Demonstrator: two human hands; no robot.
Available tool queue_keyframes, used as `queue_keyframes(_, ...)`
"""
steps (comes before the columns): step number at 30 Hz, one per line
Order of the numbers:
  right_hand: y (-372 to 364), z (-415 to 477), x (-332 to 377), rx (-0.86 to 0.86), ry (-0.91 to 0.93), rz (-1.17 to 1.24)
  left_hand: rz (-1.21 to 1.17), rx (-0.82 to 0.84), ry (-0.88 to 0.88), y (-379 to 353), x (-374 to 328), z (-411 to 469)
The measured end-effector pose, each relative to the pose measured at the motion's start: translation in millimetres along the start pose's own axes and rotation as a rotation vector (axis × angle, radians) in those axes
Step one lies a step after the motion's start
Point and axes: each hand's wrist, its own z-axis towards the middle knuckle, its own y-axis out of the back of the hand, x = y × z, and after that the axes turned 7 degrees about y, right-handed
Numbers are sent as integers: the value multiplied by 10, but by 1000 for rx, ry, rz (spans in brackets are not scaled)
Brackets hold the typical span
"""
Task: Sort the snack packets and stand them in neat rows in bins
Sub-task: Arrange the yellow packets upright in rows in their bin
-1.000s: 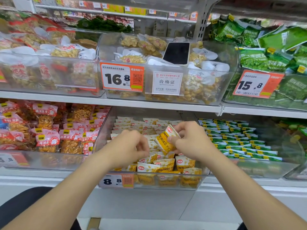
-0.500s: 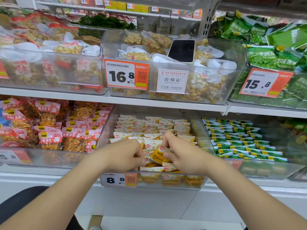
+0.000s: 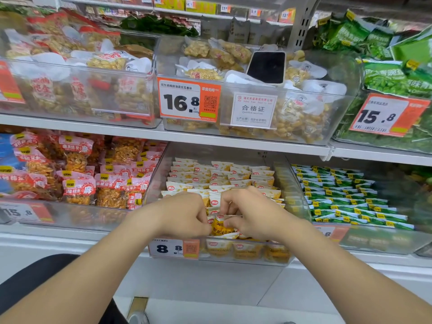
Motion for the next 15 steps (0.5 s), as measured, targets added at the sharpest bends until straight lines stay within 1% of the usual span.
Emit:
queue_keyframes(1,15,26,32,28,24,-16,-15,-45,-13,9,23,18)
queue_keyframes(4,42,90,104,111,55,-67,-7,-249,-66,14,101,131)
queue_keyframes(5,53,104,109,125,55,-85,14,-268,-72,6,102,162)
queue_keyframes(8,59,131,81,162,77,-118,48,-214,-47,-28,25,219)
queue_keyframes(13,26,102,35,114,102,-126,207,-289,8,-20,-113,269)
queue_keyframes(15,31,100,43,123,97,-119,256,-312,16,-29,-153,267)
